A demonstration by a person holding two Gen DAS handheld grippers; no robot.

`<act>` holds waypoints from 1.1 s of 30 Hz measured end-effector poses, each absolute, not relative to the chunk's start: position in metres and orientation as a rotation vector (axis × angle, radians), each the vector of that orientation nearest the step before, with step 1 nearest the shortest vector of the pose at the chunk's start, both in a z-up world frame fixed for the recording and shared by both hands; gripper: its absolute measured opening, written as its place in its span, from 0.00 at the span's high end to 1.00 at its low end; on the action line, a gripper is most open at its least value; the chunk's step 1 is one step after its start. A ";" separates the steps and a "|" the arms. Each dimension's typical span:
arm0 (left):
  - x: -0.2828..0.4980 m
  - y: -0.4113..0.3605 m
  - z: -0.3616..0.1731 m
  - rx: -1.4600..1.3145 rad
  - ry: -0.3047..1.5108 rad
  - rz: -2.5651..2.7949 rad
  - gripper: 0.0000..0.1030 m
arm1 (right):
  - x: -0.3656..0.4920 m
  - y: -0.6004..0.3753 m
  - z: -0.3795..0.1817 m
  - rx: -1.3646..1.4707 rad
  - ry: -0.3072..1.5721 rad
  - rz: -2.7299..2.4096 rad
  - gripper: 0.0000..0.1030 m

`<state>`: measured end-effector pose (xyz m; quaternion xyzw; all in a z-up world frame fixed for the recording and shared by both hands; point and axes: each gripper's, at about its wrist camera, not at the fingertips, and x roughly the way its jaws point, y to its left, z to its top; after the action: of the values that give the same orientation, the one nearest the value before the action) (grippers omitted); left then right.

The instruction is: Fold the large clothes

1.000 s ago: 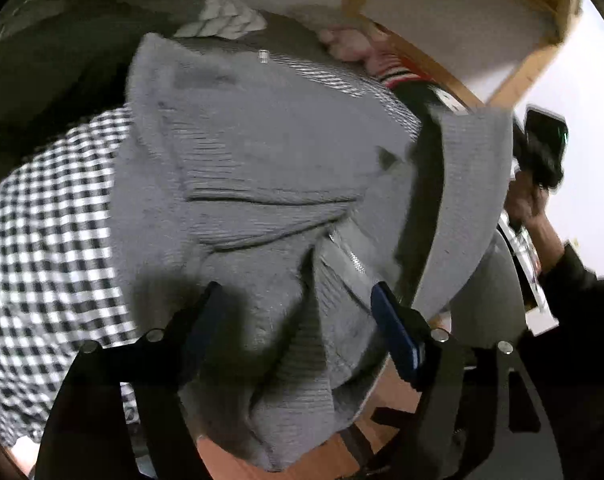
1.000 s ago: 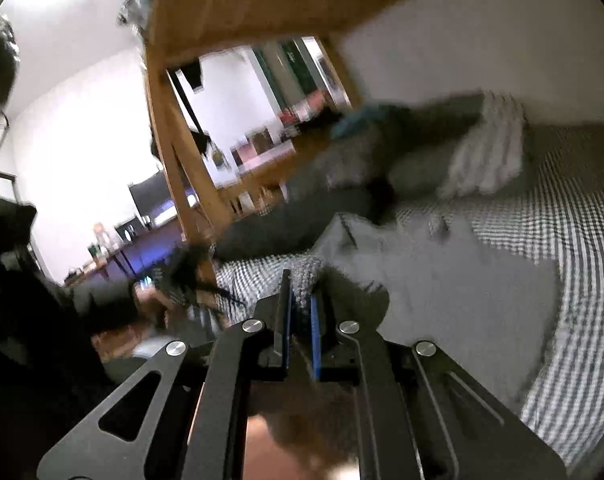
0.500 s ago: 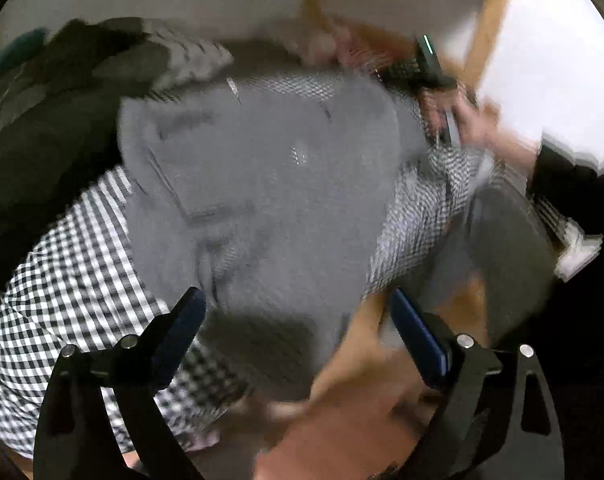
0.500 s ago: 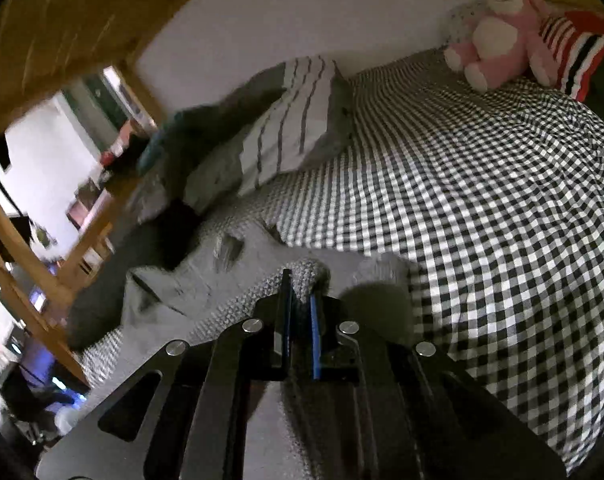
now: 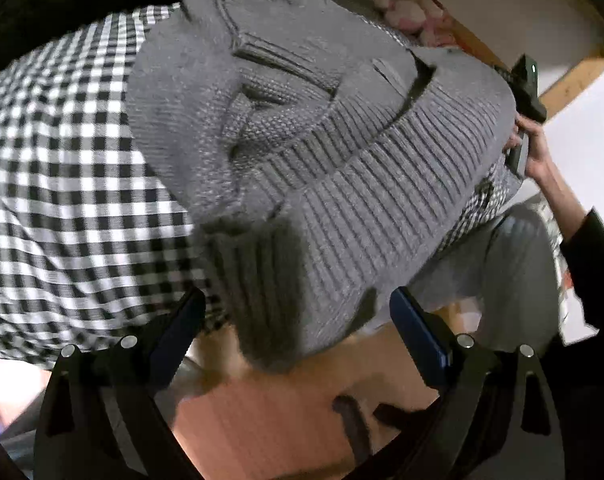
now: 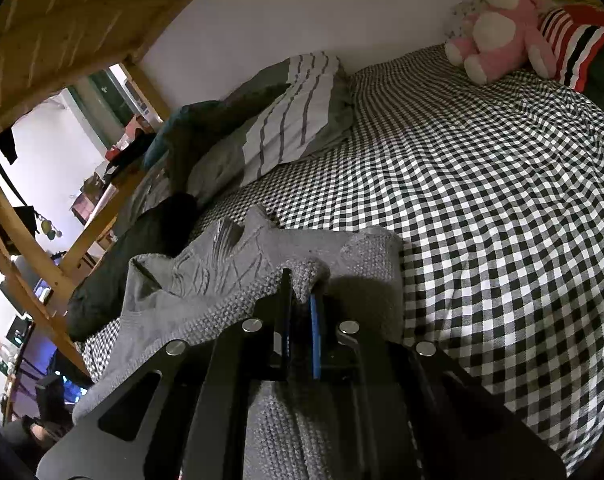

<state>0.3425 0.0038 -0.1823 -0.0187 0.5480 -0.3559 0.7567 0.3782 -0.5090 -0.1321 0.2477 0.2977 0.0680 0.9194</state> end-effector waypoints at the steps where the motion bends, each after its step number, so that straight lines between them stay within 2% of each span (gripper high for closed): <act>1: 0.344 0.004 -0.180 -0.067 1.171 -0.787 0.28 | 0.378 -0.509 -0.132 0.509 0.614 0.139 0.92; 2: 0.340 0.004 -0.177 -0.055 1.148 -0.781 0.52 | 0.377 -0.510 -0.132 0.508 0.615 0.139 0.92; 4: 0.338 -0.004 -0.168 0.024 1.116 -0.732 0.84 | 0.375 -0.510 -0.133 0.508 0.616 0.139 0.92; 11: 0.345 0.019 -0.146 -0.061 1.110 -0.750 0.88 | 0.361 -0.512 -0.131 0.514 0.605 0.149 0.92; 16: 0.339 0.031 -0.125 0.023 1.090 -0.721 0.87 | 0.346 -0.514 -0.126 0.486 0.604 0.162 0.92; 23: 0.325 0.029 -0.088 0.179 0.907 -0.596 0.87 | 0.317 -0.510 -0.112 0.457 0.550 0.209 0.92; 27: 0.333 0.037 -0.055 0.130 0.813 -0.587 0.95 | 0.291 -0.500 -0.091 0.424 0.462 0.324 0.92; 31: 0.346 0.018 -0.049 0.135 0.858 -0.660 0.98 | 0.282 -0.486 -0.073 0.369 0.444 0.369 0.92; 33: 0.346 0.008 -0.062 0.174 0.916 -0.721 0.94 | 0.284 -0.481 -0.071 0.359 0.456 0.365 0.92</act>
<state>0.3464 0.0076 -0.0617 0.0821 0.4319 -0.3398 0.8314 0.2839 -0.4812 -0.0711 0.1760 0.2237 0.1789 0.9418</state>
